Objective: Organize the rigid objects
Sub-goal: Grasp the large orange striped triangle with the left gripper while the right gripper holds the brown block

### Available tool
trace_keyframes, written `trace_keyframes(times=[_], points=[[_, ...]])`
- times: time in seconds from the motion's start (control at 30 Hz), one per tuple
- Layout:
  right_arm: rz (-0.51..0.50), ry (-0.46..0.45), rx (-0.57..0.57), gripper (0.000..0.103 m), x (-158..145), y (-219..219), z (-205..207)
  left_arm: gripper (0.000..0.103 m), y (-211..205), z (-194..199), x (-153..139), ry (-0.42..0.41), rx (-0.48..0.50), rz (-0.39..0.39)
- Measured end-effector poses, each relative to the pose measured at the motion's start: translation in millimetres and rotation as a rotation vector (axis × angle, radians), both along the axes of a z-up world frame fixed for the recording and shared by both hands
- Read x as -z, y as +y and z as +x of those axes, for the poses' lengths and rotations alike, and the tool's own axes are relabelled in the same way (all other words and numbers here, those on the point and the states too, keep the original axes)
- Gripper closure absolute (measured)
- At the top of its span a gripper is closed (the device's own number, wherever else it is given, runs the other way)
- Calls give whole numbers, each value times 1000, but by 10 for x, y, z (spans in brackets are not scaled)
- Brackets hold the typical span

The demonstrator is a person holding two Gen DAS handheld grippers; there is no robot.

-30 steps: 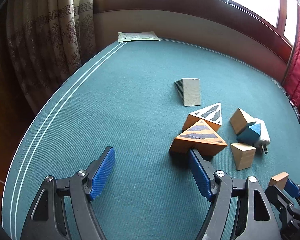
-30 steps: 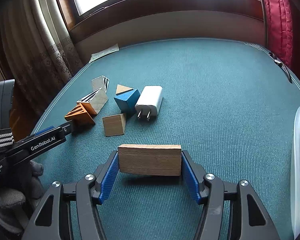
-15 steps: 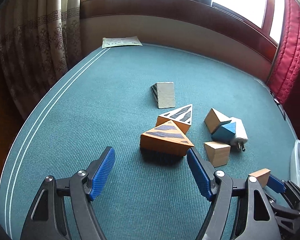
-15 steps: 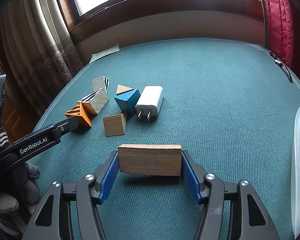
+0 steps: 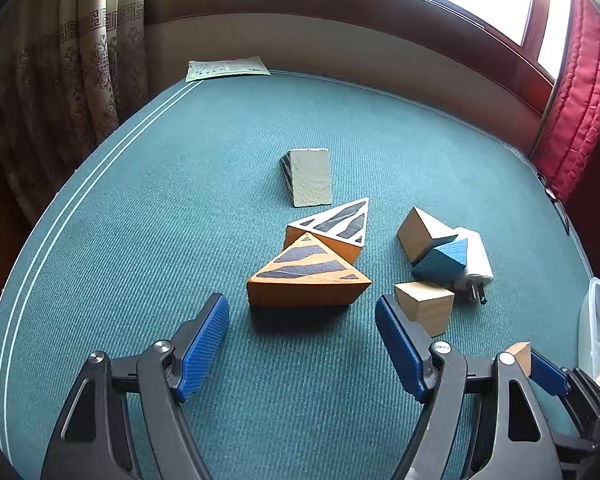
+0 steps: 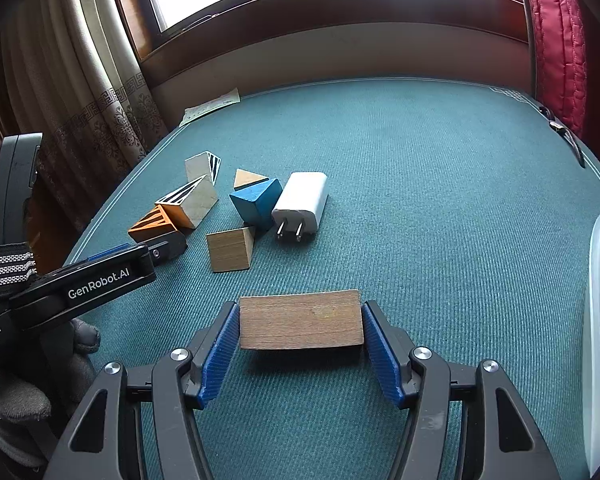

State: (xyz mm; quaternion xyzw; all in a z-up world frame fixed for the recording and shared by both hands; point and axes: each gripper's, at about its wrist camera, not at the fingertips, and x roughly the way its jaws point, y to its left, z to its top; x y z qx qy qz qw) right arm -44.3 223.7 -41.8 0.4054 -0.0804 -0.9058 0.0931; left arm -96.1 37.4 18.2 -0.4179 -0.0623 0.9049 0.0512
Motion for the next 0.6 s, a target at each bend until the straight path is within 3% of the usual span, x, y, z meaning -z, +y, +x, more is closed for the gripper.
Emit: trace_keyframes(times=[0.33, 0.43, 0.5, 0.6], points=[[0, 1, -1, 38, 3, -5, 4, 20, 49, -105, 25, 26, -43, -11], [4, 3, 0, 38, 2, -19, 8, 29, 26, -103, 24, 37, -46, -6], [9, 4, 1, 38, 1, -27, 4, 41, 23, -92, 22, 42, -41, -6], [18, 5, 2, 38, 1, -42, 0, 41, 19, -63, 17, 49, -28, 5]])
